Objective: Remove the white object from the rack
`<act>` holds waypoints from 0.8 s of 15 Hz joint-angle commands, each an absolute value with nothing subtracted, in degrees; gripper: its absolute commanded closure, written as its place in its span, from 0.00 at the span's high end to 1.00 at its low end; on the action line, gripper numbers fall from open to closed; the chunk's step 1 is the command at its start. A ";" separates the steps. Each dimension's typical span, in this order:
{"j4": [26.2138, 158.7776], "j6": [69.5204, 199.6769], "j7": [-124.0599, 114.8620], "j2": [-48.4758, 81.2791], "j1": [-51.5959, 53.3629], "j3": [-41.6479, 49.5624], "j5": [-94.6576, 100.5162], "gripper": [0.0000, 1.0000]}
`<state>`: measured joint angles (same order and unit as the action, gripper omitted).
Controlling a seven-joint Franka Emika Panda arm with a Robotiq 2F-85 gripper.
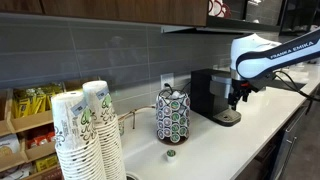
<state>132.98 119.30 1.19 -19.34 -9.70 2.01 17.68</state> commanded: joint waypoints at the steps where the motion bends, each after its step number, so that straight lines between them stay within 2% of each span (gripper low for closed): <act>1: 132.85 119.06 0.94 -19.34 -8.69 2.90 17.99 1.00; 7: 132.85 119.06 0.94 -19.34 -8.69 2.90 17.99 1.00; 12: 131.56 119.68 -1.62 -18.38 -4.31 2.98 2.87 1.00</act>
